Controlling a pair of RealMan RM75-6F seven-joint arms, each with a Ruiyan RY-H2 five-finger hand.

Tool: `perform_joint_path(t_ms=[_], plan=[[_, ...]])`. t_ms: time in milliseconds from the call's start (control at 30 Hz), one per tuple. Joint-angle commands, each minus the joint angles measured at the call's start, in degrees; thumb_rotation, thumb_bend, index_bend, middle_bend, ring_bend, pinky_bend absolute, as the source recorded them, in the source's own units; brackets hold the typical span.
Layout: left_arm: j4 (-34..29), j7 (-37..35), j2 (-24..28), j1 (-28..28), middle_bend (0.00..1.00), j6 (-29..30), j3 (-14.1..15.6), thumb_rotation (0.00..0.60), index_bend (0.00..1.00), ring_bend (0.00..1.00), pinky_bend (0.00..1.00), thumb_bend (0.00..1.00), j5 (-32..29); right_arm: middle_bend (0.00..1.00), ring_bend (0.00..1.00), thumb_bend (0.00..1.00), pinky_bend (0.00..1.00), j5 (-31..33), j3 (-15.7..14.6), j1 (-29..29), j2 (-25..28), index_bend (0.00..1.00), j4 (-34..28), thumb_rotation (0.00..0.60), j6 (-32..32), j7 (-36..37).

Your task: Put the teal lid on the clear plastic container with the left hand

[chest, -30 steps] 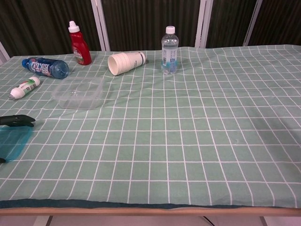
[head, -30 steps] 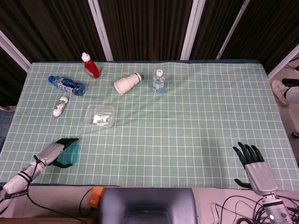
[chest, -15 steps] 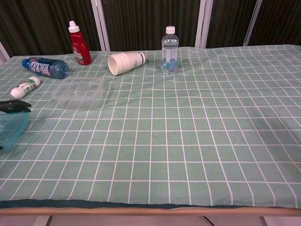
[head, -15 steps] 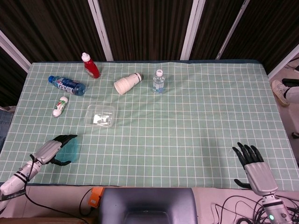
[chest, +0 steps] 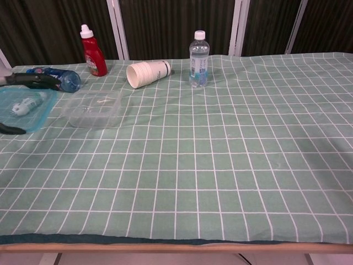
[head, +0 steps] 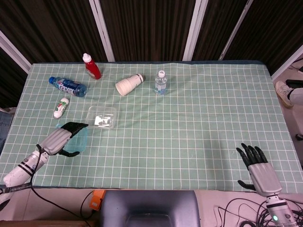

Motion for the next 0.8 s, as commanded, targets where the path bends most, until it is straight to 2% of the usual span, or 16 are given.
perform_joint_path(t_ms=[33, 167, 367, 800], plan=[[-4.83, 6.3, 2.69, -6.56, 0.6, -9.38, -5.12, 0.6, 0.01, 0.73, 0.69, 0.26, -5.46, 0.0, 0.0, 0.06, 0.0, 0.68, 0.28, 0.31, 0.13, 0.0, -0.03, 0.6, -0.64, 0.37], [-3.97, 7.4, 0.99, -10.95, 0.61, -16.42, -8.01, 0.6, 0.01, 0.73, 0.69, 0.27, -9.11, 0.0, 0.0, 0.06, 0.0, 2.13, 0.96, 0.77, 0.39, 0.0, -0.01, 0.6, -1.48, 1.04], [0.1, 8.7, -2.49, -16.64, 0.61, -25.97, -10.54, 0.6, 0.01, 0.73, 0.69, 0.27, -13.27, 0.0, 0.0, 0.06, 0.0, 4.76, 2.1, 1.56, 0.51, 0.0, 0.18, 0.6, -3.04, 1.45], [9.69, 7.18, -9.64, -20.6, 0.61, -33.74, -12.54, 0.6, 0.01, 0.73, 0.69, 0.27, -17.62, 0.0, 0.0, 0.06, 0.0, 6.62, 2.63, 2.29, 0.99, 0.0, 0.21, 0.6, -4.34, 2.4]])
